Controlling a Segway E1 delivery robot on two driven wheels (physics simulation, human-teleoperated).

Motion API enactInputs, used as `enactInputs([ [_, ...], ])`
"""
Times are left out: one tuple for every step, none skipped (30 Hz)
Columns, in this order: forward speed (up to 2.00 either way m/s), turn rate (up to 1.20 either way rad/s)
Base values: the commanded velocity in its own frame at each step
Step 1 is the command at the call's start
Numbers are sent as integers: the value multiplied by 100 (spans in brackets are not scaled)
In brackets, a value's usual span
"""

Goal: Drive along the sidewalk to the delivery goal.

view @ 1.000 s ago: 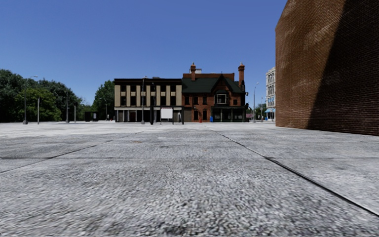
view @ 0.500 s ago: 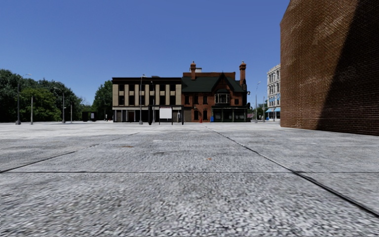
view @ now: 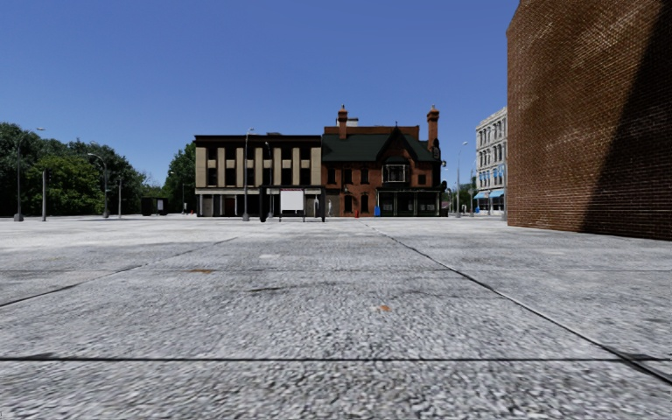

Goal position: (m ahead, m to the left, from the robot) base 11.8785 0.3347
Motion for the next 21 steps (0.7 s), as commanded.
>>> enactInputs([
  [200, 0],
  [200, 0],
  [200, 0],
  [200, 0],
  [200, 0],
  [200, 0],
  [200, 0],
  [200, 0],
  [200, 0],
  [200, 0],
  [200, 0],
  [200, 0],
  [200, 0],
  [200, 0],
  [200, 0],
  [200, 0],
  [200, 0],
  [200, 0],
  [200, 0],
  [200, 0],
  [200, 0],
])
